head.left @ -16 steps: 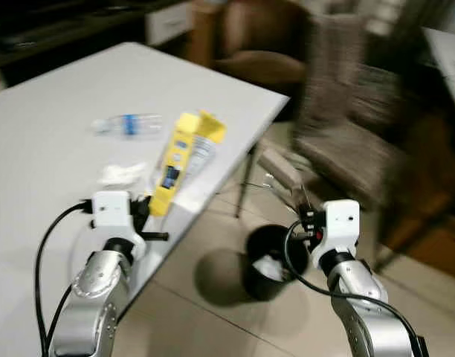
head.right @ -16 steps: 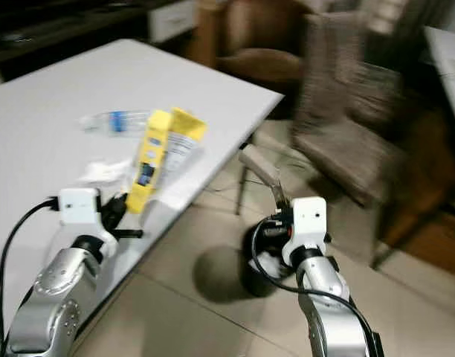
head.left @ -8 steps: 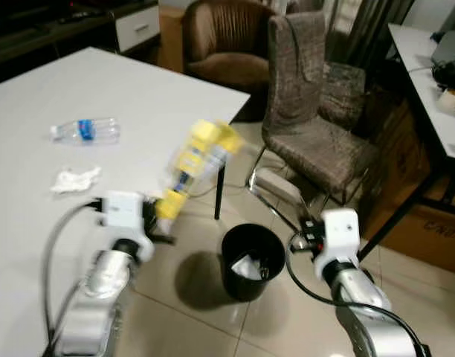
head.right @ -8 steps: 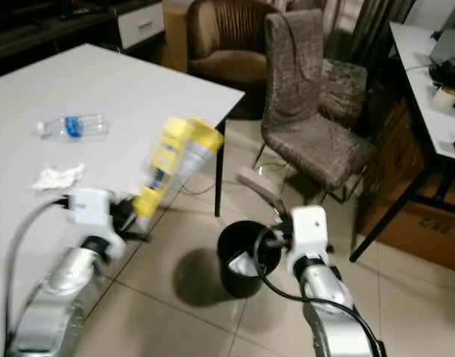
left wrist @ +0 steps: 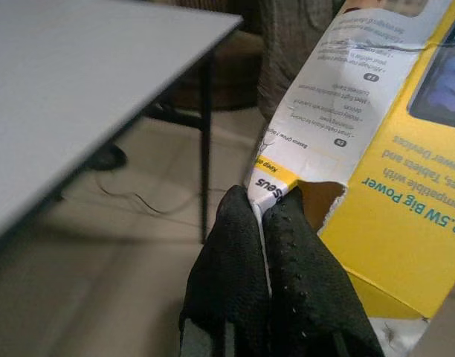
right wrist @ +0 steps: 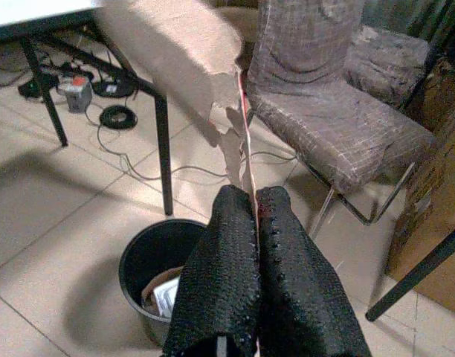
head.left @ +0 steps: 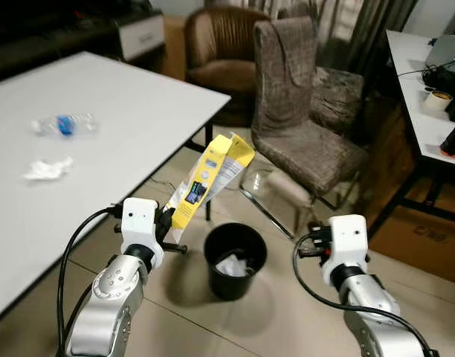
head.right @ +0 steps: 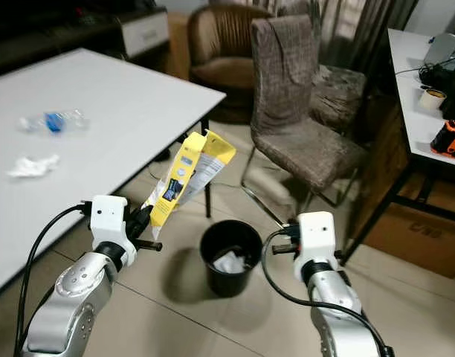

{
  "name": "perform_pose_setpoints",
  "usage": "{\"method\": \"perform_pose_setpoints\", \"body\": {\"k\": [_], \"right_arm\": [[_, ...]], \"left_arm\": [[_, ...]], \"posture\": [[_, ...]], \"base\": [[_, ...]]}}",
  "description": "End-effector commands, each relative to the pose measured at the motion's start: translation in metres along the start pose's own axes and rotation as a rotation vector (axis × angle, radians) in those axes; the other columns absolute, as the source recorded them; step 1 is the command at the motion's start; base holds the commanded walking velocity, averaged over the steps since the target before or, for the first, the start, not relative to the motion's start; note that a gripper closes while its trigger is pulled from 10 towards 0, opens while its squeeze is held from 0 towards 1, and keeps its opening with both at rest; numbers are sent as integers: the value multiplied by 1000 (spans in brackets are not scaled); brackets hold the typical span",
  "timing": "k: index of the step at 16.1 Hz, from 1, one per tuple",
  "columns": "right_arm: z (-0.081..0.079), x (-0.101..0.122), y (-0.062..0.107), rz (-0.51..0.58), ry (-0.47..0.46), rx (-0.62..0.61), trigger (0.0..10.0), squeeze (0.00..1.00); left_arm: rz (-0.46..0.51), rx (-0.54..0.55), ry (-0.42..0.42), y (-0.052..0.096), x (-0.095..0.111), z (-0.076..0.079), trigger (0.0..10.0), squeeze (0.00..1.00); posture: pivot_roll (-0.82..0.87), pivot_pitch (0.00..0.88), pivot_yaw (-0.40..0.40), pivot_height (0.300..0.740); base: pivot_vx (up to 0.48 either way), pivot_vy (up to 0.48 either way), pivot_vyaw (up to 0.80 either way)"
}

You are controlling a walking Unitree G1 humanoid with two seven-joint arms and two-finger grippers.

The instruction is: Picking trash to rubbish bin

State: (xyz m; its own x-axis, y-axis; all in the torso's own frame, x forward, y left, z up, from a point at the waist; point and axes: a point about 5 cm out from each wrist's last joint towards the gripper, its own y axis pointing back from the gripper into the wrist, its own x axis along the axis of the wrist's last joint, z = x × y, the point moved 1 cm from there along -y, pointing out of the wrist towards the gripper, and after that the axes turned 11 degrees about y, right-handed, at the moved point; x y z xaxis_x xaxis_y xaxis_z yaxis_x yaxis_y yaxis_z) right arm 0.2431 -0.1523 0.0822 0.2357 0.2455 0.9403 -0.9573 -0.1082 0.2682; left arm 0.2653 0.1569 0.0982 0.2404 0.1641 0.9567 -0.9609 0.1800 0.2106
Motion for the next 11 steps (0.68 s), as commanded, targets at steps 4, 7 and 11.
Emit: {"method": "perform_pose_setpoints", "body": {"k": [4,7,11], "right_arm": [[-10,-6,-4,-30,-10,32,10000,0],[-14,-21,-7,-88,-17,58,10000,0],[-16,-31,-6,-123,-19,66,10000,0]], "left_arm": [[23,21,-55,-1,2,-6,10000,0],[-11,0,-68,-1,-9,-6,10000,0],[-46,-17,-95,-1,-19,-5,10000,0]], "posture": [[-71,0,-57,740],[-73,0,-58,740],[-75,0,-56,740]], "base": [[0,0,0],[85,0,-158],[298,0,-569]]}}
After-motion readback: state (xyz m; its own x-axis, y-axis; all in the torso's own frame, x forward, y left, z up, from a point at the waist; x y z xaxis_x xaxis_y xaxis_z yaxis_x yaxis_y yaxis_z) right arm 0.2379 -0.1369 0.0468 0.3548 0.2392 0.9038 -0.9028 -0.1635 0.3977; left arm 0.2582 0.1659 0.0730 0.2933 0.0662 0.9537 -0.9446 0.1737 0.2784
